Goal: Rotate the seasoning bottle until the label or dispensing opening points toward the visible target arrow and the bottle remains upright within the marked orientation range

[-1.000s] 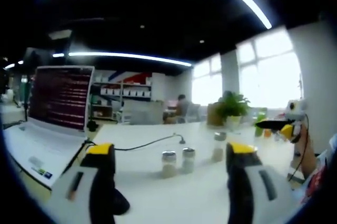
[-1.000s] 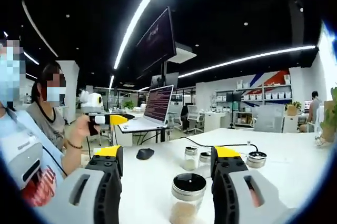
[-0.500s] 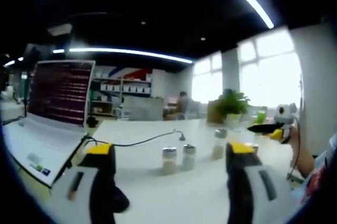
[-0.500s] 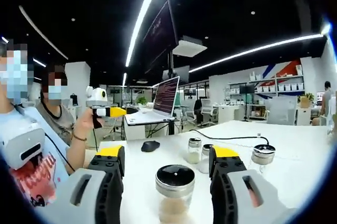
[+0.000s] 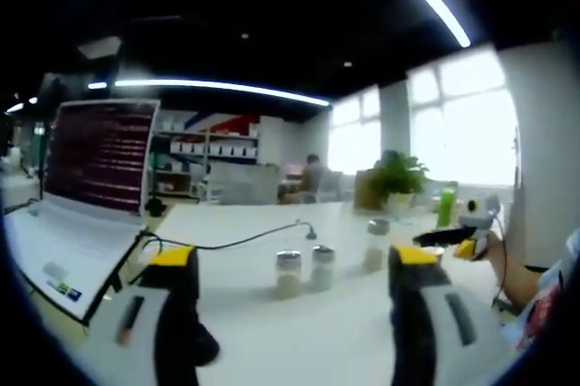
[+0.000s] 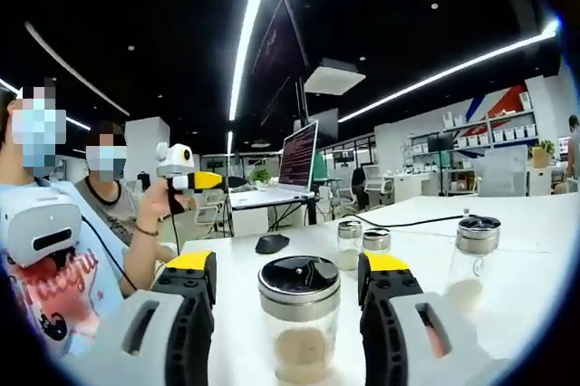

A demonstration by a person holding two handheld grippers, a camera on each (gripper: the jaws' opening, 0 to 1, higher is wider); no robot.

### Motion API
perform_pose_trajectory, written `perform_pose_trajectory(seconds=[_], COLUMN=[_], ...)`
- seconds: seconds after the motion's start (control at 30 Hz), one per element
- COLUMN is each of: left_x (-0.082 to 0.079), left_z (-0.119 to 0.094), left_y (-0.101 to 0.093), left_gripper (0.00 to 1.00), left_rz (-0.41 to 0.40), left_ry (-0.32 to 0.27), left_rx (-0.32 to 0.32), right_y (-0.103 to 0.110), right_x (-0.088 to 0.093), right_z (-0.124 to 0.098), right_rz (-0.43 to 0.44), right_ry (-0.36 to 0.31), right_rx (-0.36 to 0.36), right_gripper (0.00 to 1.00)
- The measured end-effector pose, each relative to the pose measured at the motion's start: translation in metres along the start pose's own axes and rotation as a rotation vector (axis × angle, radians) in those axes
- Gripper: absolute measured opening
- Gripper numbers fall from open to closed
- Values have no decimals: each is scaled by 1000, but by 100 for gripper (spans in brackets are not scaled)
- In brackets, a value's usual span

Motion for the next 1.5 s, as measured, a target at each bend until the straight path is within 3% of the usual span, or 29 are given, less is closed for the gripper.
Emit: perform_pose_trajectory(seconds=[0.3, 0.7, 1.13, 1.5], left_x=[0, 0, 0, -1], left_z=[1, 2, 3, 1], left_y=[3, 2, -2, 4], left_gripper=[91, 91, 91, 91], left_rz=[-1, -2, 7, -2], left_ry=[1, 0, 7, 1], left_rx=[-4, -5, 12, -11], right_y=[-3, -9, -6, -3], right_x=[8, 10, 10, 10], right_z=[11, 12, 11, 10], right_rz=[25, 35, -9, -28], right_ry=[-12, -24, -19, -23], right_rx=[-20, 17, 38, 87], right_gripper=[54, 42, 41, 41])
Point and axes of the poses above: the point that each gripper's makers call its tool centre point, and the gripper's own axes: z roughly forward along the fingers, y roughly to its left, x roughly out of its underside, the point moved 7 cm from there along -z, roughly backward along the fingers, and after that the axes turned 6 degrees about -z, right-handed, at the moved point
